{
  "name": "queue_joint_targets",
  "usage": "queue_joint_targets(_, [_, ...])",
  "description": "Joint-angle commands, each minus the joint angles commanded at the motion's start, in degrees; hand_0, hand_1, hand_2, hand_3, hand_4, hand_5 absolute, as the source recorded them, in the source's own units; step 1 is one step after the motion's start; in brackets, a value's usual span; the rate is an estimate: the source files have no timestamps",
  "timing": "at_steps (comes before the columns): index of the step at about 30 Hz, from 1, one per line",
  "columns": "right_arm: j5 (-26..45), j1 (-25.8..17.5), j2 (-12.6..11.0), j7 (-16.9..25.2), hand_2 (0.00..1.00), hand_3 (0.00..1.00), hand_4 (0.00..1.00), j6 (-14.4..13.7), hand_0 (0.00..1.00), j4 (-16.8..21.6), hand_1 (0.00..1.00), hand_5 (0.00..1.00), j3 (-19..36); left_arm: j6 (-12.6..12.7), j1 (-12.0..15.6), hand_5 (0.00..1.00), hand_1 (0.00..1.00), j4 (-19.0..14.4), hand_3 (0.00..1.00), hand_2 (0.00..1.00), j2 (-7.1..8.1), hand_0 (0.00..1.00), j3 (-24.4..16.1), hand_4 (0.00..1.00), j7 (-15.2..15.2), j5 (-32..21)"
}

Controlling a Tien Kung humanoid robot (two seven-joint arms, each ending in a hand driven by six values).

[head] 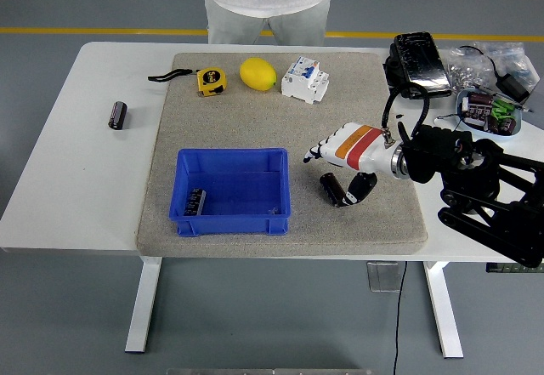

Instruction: Pick up the battery,place it into the box

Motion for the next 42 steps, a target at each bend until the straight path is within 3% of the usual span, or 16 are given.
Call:
queue_joint_targets(16, [-0.8, 0.1, 4.3, 0.7, 0.777, 0.835, 0.998, -1.1, 0.688, -7.1, 0.701, 0.312, -3.0, -0.1, -0.2, 0.551, 0.735, -0.2, 0.661, 0.794, -0.1, 0.741, 0.1, 0.66, 0.1, 0.2])
queue_joint_targets(17, [-1.0, 0.1, 4.4, 0.7, 0.719, 0.807, 0.998, -1.2, 0.661, -7.4, 0.649, 0.32, -3.0, -0.1, -0.3, 0.549, 0.736, -0.2, 0.66, 0.794, -0.11, 0.741, 0.1, 0.658, 0.1, 0.2])
queue_joint_targets(22, [-1.1, 0.0, 4.8, 1.3, 0.719, 0.807, 0.998, -2.2, 0.661, -9.3, 0.649, 0.32, -3.2, -0.1, -0.3, 0.549, 0.736, -0.2, 0.66, 0.794, -0.13, 0.741, 0.1, 0.658, 0.1, 0.1])
queue_joint_targets(23, [-1.2, 0.0, 4.8, 1.4, 0.667, 0.766, 0.998, -2.4, 0.589, -9.5, 0.597, 0.316, -3.2, -0.1, -0.3, 0.549, 0.736, -0.2, 0.659, 0.795, -0.13, 0.741, 0.1, 0.658, 0.1, 0.2])
queue_joint_targets(28, [-1.1, -0.4, 4.9, 1.8, 0.667, 0.766, 0.998, -2.9, 0.589, -9.9, 0.597, 0.316, -3.4, -0.2, -0.1, 0.549, 0.736, -0.2, 0.659, 0.795, -0.13, 0.741, -0.1, 0.658, 0.2, 0.5])
queue_joint_targets(29, [-1.1, -0.4, 4.9, 1.8, 0.566, 0.69, 0.998, -2.9, 0.518, -9.9, 0.519, 0.263, -3.4, -0.2, -0.1, 0.548, 0.735, -0.2, 0.659, 0.794, -0.12, 0.741, -0.1, 0.657, 0.2, 0.5])
queue_joint_targets(34, [-1.0, -0.8, 4.9, 2.1, 0.566, 0.69, 0.998, -3.8, 0.518, -10.0, 0.519, 0.263, -3.5, -0.3, -0.1, 0.548, 0.735, -0.3, 0.659, 0.794, -0.09, 0.741, -0.2, 0.657, 0.4, 0.8])
queue_joint_targets(35, [-1.1, -0.8, 4.9, 2.1, 0.5, 0.542, 0.889, -4.0, 0.432, -10.0, 0.465, 0.189, -3.5, -0.3, -0.1, 0.549, 0.736, -0.3, 0.659, 0.795, -0.08, 0.741, -0.3, 0.657, 0.4, 0.9])
queue_joint_targets(40, [-1.4, -0.9, 4.9, 2.2, 0.5, 0.542, 0.889, -5.2, 0.432, -10.0, 0.465, 0.189, -3.3, -0.4, 0.0, 0.549, 0.736, -0.3, 0.659, 0.795, -0.06, 0.741, -0.4, 0.657, 0.5, 1.1])
queue_joint_targets(42, [-1.4, -0.8, 4.9, 2.3, 0.476, 0.497, 0.849, -5.3, 0.388, -10.0, 0.442, 0.156, -3.1, -0.4, 0.1, 0.547, 0.736, -0.3, 0.659, 0.796, -0.05, 0.741, -0.4, 0.656, 0.5, 1.1])
